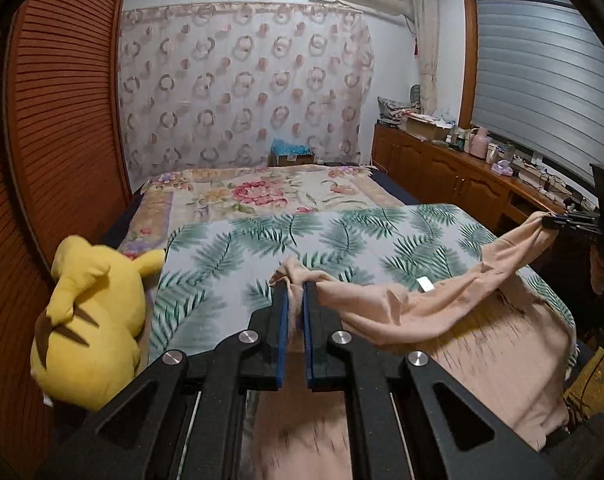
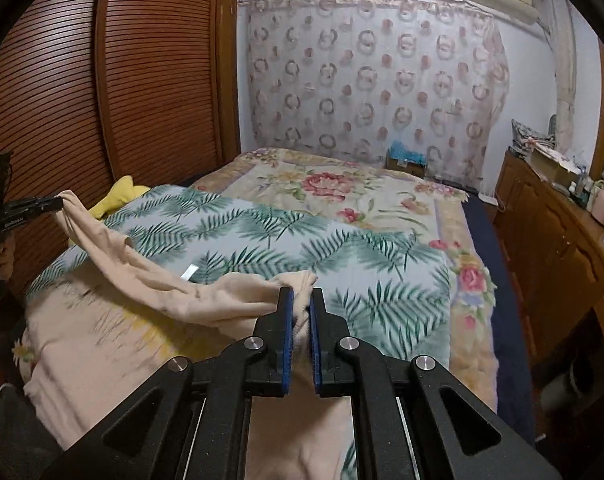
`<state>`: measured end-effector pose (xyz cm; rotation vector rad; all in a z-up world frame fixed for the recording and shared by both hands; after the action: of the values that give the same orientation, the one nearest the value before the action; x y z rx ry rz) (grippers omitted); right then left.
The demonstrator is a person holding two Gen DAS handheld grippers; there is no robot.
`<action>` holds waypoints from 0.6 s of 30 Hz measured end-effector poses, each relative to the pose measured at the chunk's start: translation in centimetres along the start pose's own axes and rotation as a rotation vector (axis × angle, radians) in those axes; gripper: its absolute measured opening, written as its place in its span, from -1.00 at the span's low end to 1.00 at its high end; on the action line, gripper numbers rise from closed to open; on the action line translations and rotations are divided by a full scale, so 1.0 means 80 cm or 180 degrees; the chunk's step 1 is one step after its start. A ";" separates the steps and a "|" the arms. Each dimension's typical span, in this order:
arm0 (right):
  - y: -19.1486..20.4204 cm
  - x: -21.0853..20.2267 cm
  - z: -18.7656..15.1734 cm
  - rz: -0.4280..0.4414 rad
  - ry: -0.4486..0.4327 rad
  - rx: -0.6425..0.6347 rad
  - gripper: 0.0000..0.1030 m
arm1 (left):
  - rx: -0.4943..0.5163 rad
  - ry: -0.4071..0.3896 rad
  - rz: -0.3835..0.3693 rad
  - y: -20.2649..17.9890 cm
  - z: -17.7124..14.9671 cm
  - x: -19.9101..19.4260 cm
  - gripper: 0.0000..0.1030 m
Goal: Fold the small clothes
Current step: 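Lift the held shirt edge with both tools and fold it over the shirt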
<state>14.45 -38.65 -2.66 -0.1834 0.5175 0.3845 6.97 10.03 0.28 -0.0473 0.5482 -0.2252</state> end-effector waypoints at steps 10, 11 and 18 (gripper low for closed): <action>0.003 -0.069 -0.062 0.0075 0.0276 0.0186 -0.86 | -0.0049 0.0145 -0.0031 -0.016 -0.054 -0.041 -0.86; 0.002 -0.070 -0.063 0.0086 0.0305 0.0201 -0.86 | -0.0048 0.0152 -0.0031 -0.017 -0.057 -0.042 -0.86; 0.008 -0.085 -0.070 0.0125 0.0425 0.0279 -0.86 | -0.0115 0.0184 0.0003 -0.010 -0.075 -0.055 -0.86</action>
<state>6.20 -41.65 -4.01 -0.1148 0.6691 0.3888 0.00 10.32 -2.48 -0.0757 0.6100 -0.2162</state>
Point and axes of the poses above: each gripper's, at about its wrist camera, not at the fingertips, and x roughly the way its jaws point, y to its left, z to its top, the point moved 2 cm from there along x, roughly the way its jaws point, and after that the axes turned 4 degrees about -z, right-handed, at the moved point
